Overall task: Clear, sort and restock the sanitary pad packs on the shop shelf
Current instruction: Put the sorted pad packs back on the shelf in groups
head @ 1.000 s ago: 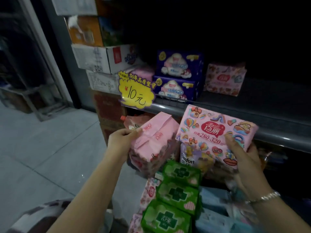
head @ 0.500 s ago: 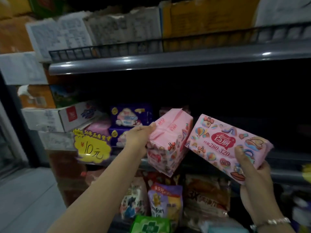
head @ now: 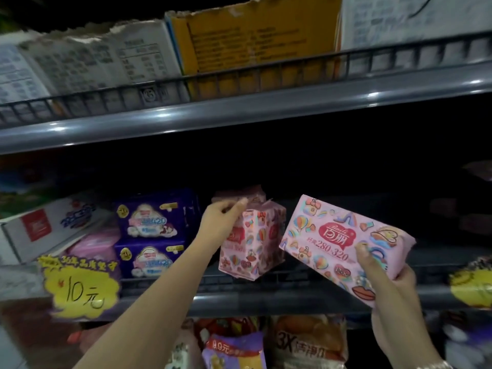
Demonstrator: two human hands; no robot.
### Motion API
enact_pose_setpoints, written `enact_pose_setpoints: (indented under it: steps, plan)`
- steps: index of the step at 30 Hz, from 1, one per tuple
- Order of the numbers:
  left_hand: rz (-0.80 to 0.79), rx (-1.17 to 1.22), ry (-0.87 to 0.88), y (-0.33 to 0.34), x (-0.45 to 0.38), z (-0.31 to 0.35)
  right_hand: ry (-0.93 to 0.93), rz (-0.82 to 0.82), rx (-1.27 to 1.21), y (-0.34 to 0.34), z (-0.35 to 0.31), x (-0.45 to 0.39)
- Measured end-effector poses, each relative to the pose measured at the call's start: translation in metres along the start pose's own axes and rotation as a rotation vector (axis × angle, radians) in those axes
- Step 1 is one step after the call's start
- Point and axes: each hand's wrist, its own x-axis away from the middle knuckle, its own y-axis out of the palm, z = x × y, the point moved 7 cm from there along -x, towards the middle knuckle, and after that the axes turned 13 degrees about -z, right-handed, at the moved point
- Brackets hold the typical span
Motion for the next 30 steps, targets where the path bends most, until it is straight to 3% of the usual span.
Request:
enact_pose_setpoints:
  steps: [3,7,12,19,24,30]
  plan:
    - [-0.073,-0.147,0.039,0.013,0.005,0.003,0.017,0.039,0.0,-0.004,0.004,-0.001]
    - [-0.132,-0.251,-0.045,0.029,0.01,-0.006,0.032,0.016,-0.023,-0.004,0.007,0.0]
    - [-0.203,-0.323,0.026,0.025,-0.006,-0.011,0.036,0.014,-0.009,-0.007,0.008,-0.001]
    - [-0.069,-0.724,-0.083,0.034,-0.031,-0.034,0.036,-0.027,0.022,-0.009,0.008,-0.009]
    - [0.016,-0.993,-0.006,0.07,-0.033,-0.022,0.027,-0.026,0.068,-0.005,0.011,-0.023]
    - [-0.02,-0.914,0.065,0.062,-0.049,-0.038,0.004,-0.031,0.1,-0.001,0.015,-0.037]
